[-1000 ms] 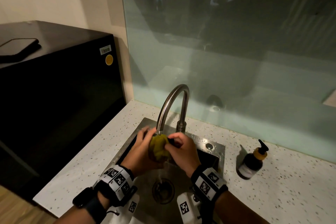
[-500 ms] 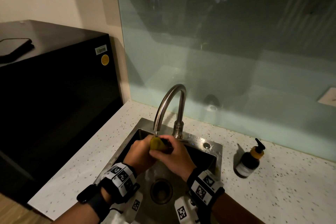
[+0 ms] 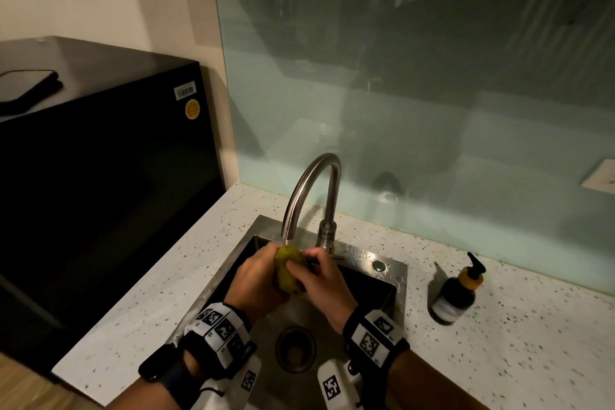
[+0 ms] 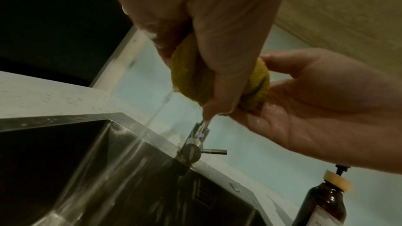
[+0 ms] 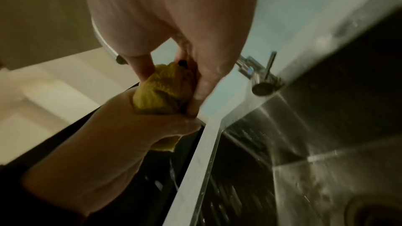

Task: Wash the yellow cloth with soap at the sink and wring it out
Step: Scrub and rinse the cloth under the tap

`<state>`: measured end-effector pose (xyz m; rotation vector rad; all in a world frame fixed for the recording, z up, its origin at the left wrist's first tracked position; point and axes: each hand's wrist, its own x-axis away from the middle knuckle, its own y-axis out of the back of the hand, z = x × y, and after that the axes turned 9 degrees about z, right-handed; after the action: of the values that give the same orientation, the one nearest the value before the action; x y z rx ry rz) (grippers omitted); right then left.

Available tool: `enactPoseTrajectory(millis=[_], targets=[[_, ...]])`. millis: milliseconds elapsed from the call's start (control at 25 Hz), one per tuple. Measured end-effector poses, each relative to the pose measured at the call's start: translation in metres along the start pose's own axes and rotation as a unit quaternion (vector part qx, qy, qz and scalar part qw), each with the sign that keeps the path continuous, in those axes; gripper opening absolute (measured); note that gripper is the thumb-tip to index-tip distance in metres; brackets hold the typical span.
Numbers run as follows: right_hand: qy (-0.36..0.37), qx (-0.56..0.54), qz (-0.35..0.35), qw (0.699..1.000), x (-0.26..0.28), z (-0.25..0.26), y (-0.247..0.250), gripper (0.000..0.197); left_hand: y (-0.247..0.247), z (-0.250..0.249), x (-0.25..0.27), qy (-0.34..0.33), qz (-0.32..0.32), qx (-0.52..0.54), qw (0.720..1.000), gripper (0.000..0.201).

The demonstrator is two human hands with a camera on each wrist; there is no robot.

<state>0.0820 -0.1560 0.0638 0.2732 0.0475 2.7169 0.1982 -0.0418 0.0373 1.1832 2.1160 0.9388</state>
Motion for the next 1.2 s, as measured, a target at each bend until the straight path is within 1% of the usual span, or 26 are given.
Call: enactPoseTrajectory(millis=[80,160,200,240,280,360,400,480,560,600,640,680,720,760,840,880,960,1000,1040,1120,1160,1200], targets=[[0.022,0.066,0.018,0.997,0.002,0.000,0.002,0.038,0.002,0.003,-0.002,0.051,0.011,-0.009,0.999,0.049],[0.052,0.100,0.037,0.993,0.006,0.000,0.004,0.053,0.005,0.003,-0.006,0.093,0.023,-0.064,0.993,0.036],[0.069,0.123,0.046,0.989,0.008,0.001,0.005,0.061,0.007,0.001,-0.007,0.102,0.029,-0.089,0.990,0.033],[0.082,0.148,0.051,0.984,0.010,0.002,0.004,0.065,0.008,-0.001,-0.008,0.101,0.032,-0.103,0.989,0.032],[0.092,0.167,0.047,0.981,0.010,0.002,0.004,0.064,0.009,-0.004,-0.009,0.099,0.036,-0.111,0.988,0.031],[0.106,0.184,0.023,0.977,0.010,0.002,0.003,0.056,0.008,-0.008,-0.011,0.095,0.036,-0.103,0.990,0.030],[0.108,0.189,0.010,0.976,0.009,0.003,0.002,0.051,0.008,-0.009,-0.010,0.086,0.033,-0.072,0.993,0.034],[0.097,0.200,-0.017,0.975,0.007,0.005,0.003,0.043,0.005,-0.011,-0.007,0.054,0.018,-0.021,0.998,0.054],[0.083,0.193,-0.049,0.976,0.004,0.007,0.005,0.034,0.000,-0.006,-0.006,0.027,-0.020,-0.044,0.998,0.083],[0.084,0.184,-0.063,0.977,0.002,0.007,0.007,0.027,0.000,-0.005,-0.006,0.017,-0.023,-0.063,0.998,0.091],[0.087,0.178,-0.064,0.978,0.002,0.008,0.007,0.019,0.000,-0.004,-0.006,0.005,-0.016,-0.081,0.997,0.091],[0.087,0.178,-0.053,0.979,0.002,0.008,0.007,0.014,0.001,-0.006,-0.005,-0.004,-0.004,-0.094,0.996,0.087],[0.086,0.182,-0.035,0.979,0.003,0.008,0.007,0.013,0.003,-0.007,-0.006,-0.013,0.000,-0.099,0.995,0.077],[0.084,0.185,-0.014,0.979,0.005,0.007,0.007,0.018,0.005,-0.007,-0.005,-0.016,0.001,-0.100,0.995,0.065],[0.083,0.185,0.018,0.979,0.009,0.004,0.007,0.037,0.010,-0.011,-0.006,0.004,0.005,-0.099,0.995,0.045],[0.083,0.187,0.025,0.979,0.010,0.002,0.008,0.049,0.012,-0.012,-0.006,0.020,0.012,-0.101,0.995,0.040],[0.082,0.206,0.023,0.975,0.011,-0.003,0.009,0.070,0.014,-0.015,-0.005,0.046,0.027,-0.101,0.993,0.036],[0.082,0.220,0.022,0.972,0.011,-0.004,0.009,0.074,0.014,-0.016,-0.004,0.054,0.029,-0.105,0.993,0.035],[0.083,0.230,0.021,0.969,0.012,-0.004,0.008,0.072,0.013,-0.016,-0.005,0.059,0.029,-0.114,0.991,0.033],[0.084,0.240,0.017,0.967,0.014,-0.001,0.008,0.057,0.009,-0.012,-0.007,0.068,0.026,-0.111,0.991,0.030],[0.087,0.244,0.010,0.966,0.014,0.001,0.008,0.048,0.007,-0.009,-0.008,0.065,0.025,-0.094,0.993,0.033],[0.089,0.248,-0.003,0.965,0.014,0.003,0.009,0.039,0.005,-0.006,-0.009,0.055,0.021,-0.076,0.995,0.040]])
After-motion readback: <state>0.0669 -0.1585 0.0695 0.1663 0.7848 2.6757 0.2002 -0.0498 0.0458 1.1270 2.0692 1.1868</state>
